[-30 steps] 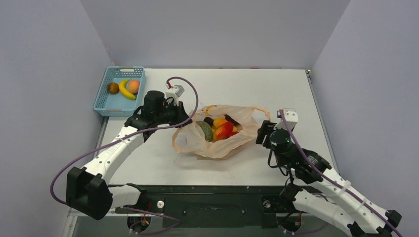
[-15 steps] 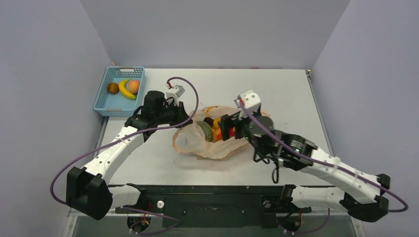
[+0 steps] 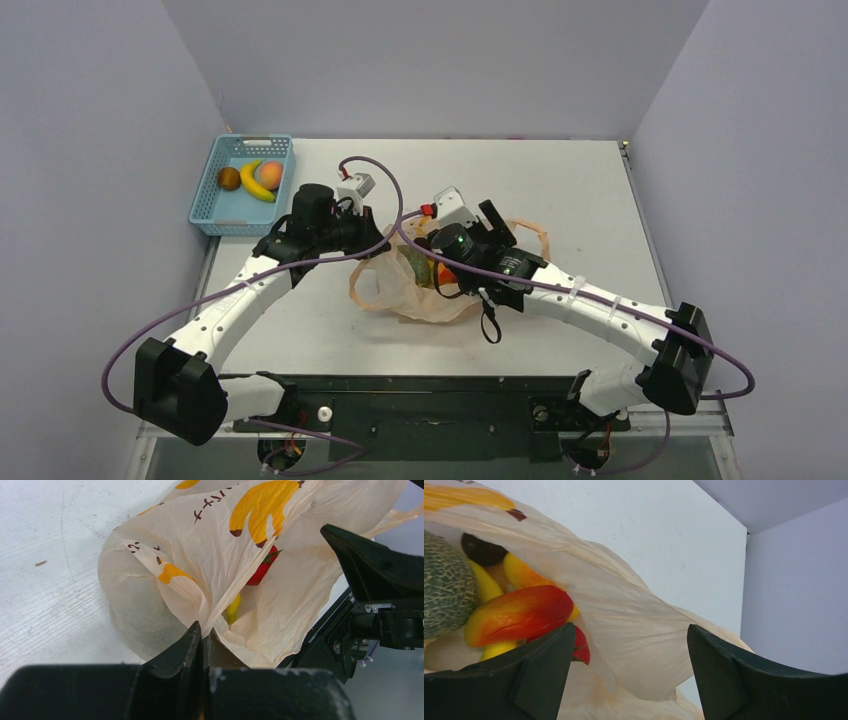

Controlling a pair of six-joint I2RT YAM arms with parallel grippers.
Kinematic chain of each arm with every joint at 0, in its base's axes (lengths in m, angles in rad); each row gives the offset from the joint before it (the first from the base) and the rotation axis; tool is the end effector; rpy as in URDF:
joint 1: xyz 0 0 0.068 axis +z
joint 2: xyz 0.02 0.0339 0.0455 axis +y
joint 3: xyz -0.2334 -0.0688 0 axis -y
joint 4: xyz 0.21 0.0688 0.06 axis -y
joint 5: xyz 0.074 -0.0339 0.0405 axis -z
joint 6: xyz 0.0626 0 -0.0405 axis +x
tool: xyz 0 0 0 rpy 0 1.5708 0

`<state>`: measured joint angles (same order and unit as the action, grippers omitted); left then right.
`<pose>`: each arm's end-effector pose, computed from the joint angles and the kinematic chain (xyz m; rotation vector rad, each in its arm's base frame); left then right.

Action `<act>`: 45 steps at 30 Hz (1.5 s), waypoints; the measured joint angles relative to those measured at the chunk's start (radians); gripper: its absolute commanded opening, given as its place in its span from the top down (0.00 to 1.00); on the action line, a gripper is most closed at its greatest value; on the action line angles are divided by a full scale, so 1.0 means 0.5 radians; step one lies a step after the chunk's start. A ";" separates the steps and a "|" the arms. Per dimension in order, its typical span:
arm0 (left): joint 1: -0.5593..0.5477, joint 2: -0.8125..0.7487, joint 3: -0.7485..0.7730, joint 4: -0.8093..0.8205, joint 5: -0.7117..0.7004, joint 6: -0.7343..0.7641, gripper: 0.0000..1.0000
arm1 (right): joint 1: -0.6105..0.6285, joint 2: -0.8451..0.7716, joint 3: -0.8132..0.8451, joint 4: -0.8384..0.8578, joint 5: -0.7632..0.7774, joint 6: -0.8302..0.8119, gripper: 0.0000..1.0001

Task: Take the fake fruits out of the plastic bag
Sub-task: Adjust the plastic bag at the center of the board.

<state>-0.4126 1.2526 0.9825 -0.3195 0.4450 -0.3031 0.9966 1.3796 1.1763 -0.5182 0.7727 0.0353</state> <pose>0.2401 -0.1345 0.2644 0.3886 2.1974 -0.8840 0.1902 0.2136 0.2805 -0.6105 1.9823 -0.2668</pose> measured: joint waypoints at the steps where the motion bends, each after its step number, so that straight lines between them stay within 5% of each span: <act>1: 0.000 0.000 0.000 0.001 0.000 0.000 1.00 | -0.032 0.009 -0.017 0.017 0.015 -0.024 0.19; 11: 0.000 0.000 0.000 0.000 0.008 -0.001 1.00 | -0.234 0.160 -0.164 0.344 -0.094 -0.220 0.22; 13: 0.000 0.000 0.000 0.000 0.011 -0.004 1.00 | -0.254 0.242 -0.163 0.394 -0.074 -0.253 0.44; 14: 0.000 0.000 0.000 0.000 0.011 -0.005 1.00 | -0.259 0.273 -0.162 0.408 -0.062 -0.267 0.77; 16: 0.001 0.000 0.000 0.001 0.016 -0.008 1.00 | -0.286 0.340 -0.150 0.420 -0.066 -0.298 0.99; 22: 0.010 0.000 0.000 0.045 0.173 -0.045 1.00 | -0.586 0.333 -0.047 0.293 -0.603 -0.066 1.00; 27: 0.050 0.082 0.022 0.201 0.510 -0.188 1.00 | -1.085 0.167 -0.040 0.269 -1.451 0.285 1.00; 33: 0.101 0.400 0.214 0.660 0.903 -0.697 1.00 | -1.408 0.170 0.041 0.249 -2.152 0.599 1.00; 40: 0.130 0.761 0.735 0.874 1.050 -1.014 1.00 | -1.495 0.230 0.193 0.208 -2.235 0.925 1.00; 45: 0.211 0.866 0.810 0.769 1.139 -1.005 1.00 | -1.492 0.220 0.182 0.208 -2.146 1.087 1.00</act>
<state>-0.3073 1.6855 1.3876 0.0650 1.0145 -0.8055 0.2504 1.4895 1.2675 -0.4141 -0.3004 0.5789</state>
